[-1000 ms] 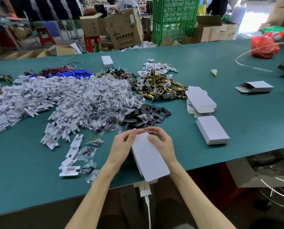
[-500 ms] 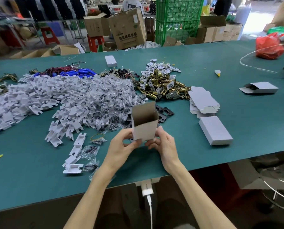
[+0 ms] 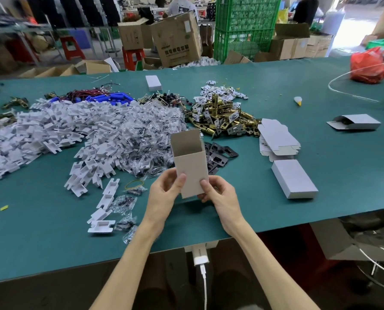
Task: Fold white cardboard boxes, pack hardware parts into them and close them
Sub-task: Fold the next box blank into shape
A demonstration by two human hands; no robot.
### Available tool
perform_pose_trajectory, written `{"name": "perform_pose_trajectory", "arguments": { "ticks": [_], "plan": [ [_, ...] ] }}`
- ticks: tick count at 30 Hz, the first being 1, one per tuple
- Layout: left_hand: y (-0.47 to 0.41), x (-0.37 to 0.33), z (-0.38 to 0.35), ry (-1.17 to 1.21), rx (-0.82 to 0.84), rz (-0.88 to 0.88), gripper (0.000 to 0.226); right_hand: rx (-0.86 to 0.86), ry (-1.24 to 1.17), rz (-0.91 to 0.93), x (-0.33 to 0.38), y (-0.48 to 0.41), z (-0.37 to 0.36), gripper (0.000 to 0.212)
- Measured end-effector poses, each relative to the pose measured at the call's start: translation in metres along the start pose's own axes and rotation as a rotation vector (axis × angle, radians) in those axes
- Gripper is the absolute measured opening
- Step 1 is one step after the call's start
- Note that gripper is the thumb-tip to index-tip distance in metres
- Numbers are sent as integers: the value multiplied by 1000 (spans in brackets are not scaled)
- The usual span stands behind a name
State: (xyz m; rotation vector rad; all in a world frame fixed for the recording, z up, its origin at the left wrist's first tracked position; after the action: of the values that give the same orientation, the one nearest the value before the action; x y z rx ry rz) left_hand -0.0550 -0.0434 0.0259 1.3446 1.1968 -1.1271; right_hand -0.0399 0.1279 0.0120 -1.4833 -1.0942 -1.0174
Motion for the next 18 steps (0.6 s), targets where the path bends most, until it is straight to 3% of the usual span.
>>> {"name": "perform_pose_trajectory", "arguments": {
  "ticks": [2,7,12,18],
  "plan": [
    [-5,7,3,173,-45,84,41,27,53,-5,-1,0,-3,33],
    [-8,20,-7,319,-151,179,43,20,114,-12,-2,0,-1,31],
    [-5,31,0,227,-324,141,40,-1,236,18,-2,-1,-3,26],
    [-3,35,6,180,-325,97,45,-54,362,65,-2,-12,4,18]
  ]
}}
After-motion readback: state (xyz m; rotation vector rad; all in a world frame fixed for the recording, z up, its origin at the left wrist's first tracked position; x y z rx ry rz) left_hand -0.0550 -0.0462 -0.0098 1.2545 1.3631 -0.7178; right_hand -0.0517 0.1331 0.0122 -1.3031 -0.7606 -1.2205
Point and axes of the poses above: each hand's wrist, its own y-axis away from the middle knuckle, its own z-axis out of the back of the hand, x = y × z, the point moved 9 cm from there along -y, towards the middle knuckle, and after that the axes turned 10 degrees about z, right-handed, at the moved point
